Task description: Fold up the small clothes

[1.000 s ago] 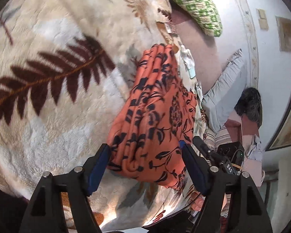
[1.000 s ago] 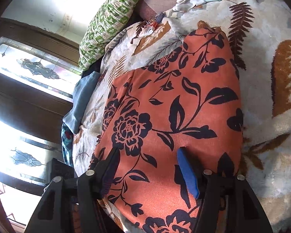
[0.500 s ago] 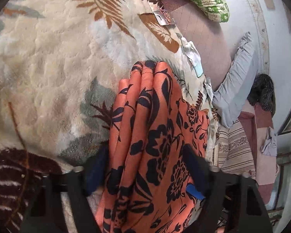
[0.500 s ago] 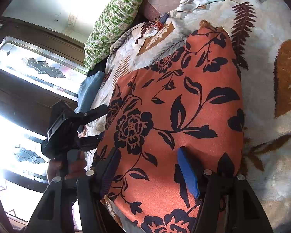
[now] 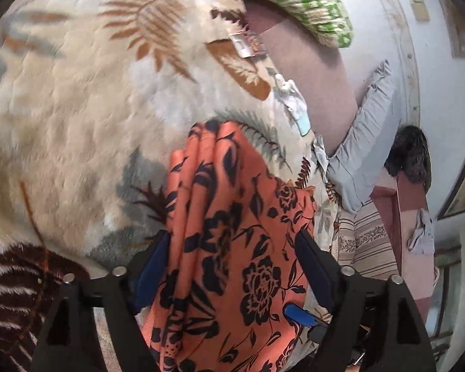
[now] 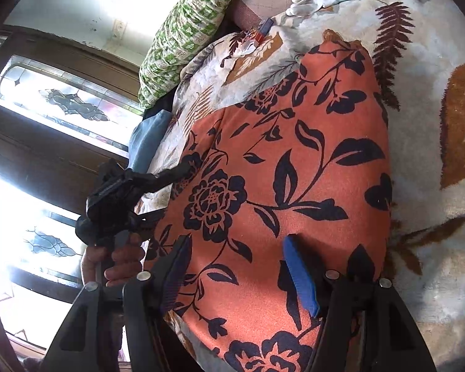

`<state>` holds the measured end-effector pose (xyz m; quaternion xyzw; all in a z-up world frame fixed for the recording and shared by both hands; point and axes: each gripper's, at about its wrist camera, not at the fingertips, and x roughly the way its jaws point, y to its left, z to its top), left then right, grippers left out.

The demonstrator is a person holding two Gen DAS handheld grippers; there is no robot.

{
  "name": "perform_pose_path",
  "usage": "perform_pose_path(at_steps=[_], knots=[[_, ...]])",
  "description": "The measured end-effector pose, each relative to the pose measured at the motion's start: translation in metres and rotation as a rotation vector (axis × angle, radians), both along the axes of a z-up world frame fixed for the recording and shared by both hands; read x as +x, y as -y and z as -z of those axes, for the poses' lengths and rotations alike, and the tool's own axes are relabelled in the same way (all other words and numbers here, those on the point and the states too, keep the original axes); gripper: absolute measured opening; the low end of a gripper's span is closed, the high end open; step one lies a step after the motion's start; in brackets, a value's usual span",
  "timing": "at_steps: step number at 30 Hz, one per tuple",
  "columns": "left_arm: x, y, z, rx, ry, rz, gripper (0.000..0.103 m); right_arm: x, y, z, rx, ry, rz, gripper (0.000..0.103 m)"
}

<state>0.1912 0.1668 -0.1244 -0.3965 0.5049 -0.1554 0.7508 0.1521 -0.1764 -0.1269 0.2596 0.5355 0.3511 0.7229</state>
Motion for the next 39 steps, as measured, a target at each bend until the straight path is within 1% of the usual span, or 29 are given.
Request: perform_pose_path(at_steps=[2, 4, 5, 6, 7, 8, 9, 10, 11, 12, 13, 14, 15, 17, 19, 20, 21, 22, 23, 24, 25, 27, 28, 31, 32, 35, 37, 38, 39], knots=[[0.013, 0.002, -0.009, 0.069, 0.036, 0.012, 0.084, 0.002, 0.0, -0.01, 0.009, -0.004, -0.01, 0.066], [0.03, 0.005, -0.003, 0.077, 0.026, 0.028, 0.084, 0.004, 0.0, -0.026, 0.037, 0.03, -0.013, 0.066], [0.037, 0.005, 0.005, 0.064, -0.006, 0.035, 0.083, 0.008, -0.001, -0.034, 0.043, 0.051, -0.015, 0.066], [0.042, 0.003, 0.016, 0.039, -0.045, 0.037, 0.077, 0.014, -0.003, -0.04, 0.04, 0.071, -0.013, 0.067], [0.043, 0.001, 0.025, 0.021, -0.068, 0.04, 0.064, 0.021, -0.004, -0.044, 0.03, 0.083, 0.001, 0.068], [0.043, -0.002, 0.031, 0.036, -0.095, 0.034, 0.037, 0.029, -0.002, -0.044, 0.025, 0.084, 0.027, 0.068], [0.04, -0.009, 0.037, 0.014, -0.112, 0.017, 0.033, 0.039, 0.0, -0.042, 0.03, 0.073, 0.053, 0.068], [0.039, -0.015, 0.042, -0.036, -0.118, -0.003, 0.031, 0.048, 0.002, -0.037, 0.044, 0.057, 0.073, 0.068], [0.036, -0.02, 0.046, -0.063, -0.125, -0.014, 0.028, 0.058, 0.003, -0.029, 0.06, 0.03, 0.087, 0.069], [0.035, -0.023, 0.051, -0.085, -0.134, -0.022, 0.028, 0.067, 0.004, -0.014, 0.044, -0.012, 0.095, 0.07], [0.033, -0.025, 0.053, -0.101, -0.14, -0.031, 0.028, 0.075, 0.004, 0.007, -0.014, -0.08, 0.113, 0.062], [0.032, -0.025, 0.051, -0.098, -0.138, -0.03, 0.028, 0.079, 0.007, 0.024, -0.002, -0.136, 0.145, 0.055], [0.033, -0.022, 0.045, -0.066, -0.122, -0.014, 0.029, 0.079, 0.014, 0.029, 0.035, -0.147, 0.188, 0.05], [0.031, -0.015, 0.03, 0.015, -0.097, 0.003, 0.034, 0.078, 0.017, 0.024, 0.069, -0.152, 0.198, 0.051], [0.024, -0.009, 0.011, 0.086, -0.054, 0.015, 0.041, 0.074, 0.016, 0.013, 0.041, -0.137, 0.186, 0.057], [0.017, -0.006, 0.001, 0.12, -0.031, 0.025, 0.056, 0.07, 0.016, 0.005, 0.039, -0.122, 0.185, 0.06], [0.008, -0.003, -0.009, 0.169, -0.011, 0.026, 0.07, 0.064, 0.017, -0.005, 0.057, -0.096, 0.171, 0.067], [-0.003, 0.001, -0.02, 0.23, 0.018, 0.023, 0.074, 0.056, 0.017, -0.014, 0.08, -0.071, 0.149, 0.07], [-0.014, 0.006, -0.028, 0.291, 0.045, 0.027, 0.075, 0.047, 0.017, -0.019, 0.097, -0.056, 0.134, 0.072], [-0.025, 0.012, -0.034, 0.346, 0.061, 0.039, 0.076, 0.039, 0.014, -0.021, 0.1, -0.051, 0.113, 0.077], [-0.036, 0.019, -0.04, 0.397, 0.06, 0.049, 0.076, 0.033, 0.008, -0.018, 0.084, -0.05, 0.078, 0.078], [-0.057, 0.036, -0.046, 0.482, 0.055, 0.064, 0.076, 0.027, -0.004, -0.001, -0.018, -0.047, 0.03, 0.078], [-0.066, 0.044, -0.047, 0.525, 0.059, 0.072, 0.076, 0.026, -0.005, 0.005, -0.019, -0.039, 0.04, 0.078], [-0.079, 0.062, -0.03, 0.665, 0.023, 0.087, 0.076, 0.024, -0.006, -0.004, -0.017, -0.048, 0.077, 0.078], [-0.081, 0.066, -0.023, 0.698, 0.015, 0.086, 0.076, 0.021, -0.007, -0.011, -0.022, -0.038, 0.076, 0.078], [-0.084, 0.066, -0.018, 0.727, 0.027, 0.048, 0.078, 0.007, -0.009, -0.024, -0.029, 0.011, 0.054, 0.078], [-0.085, 0.065, -0.023, 0.732, 0.019, 0.038, 0.078, 0.005, -0.008, -0.009, -0.06, -0.036, 0.073, 0.078], [-0.087, 0.066, -0.027, 0.746, 0.024, 0.037, 0.078, 0.006, -0.006, 0.0, -0.055, -0.054, 0.075, 0.078], [-0.091, 0.067, -0.034, 0.766, 0.042, 0.037, 0.078, 0.006, -0.005, 0.001, -0.045, -0.055, 0.089, 0.078]])
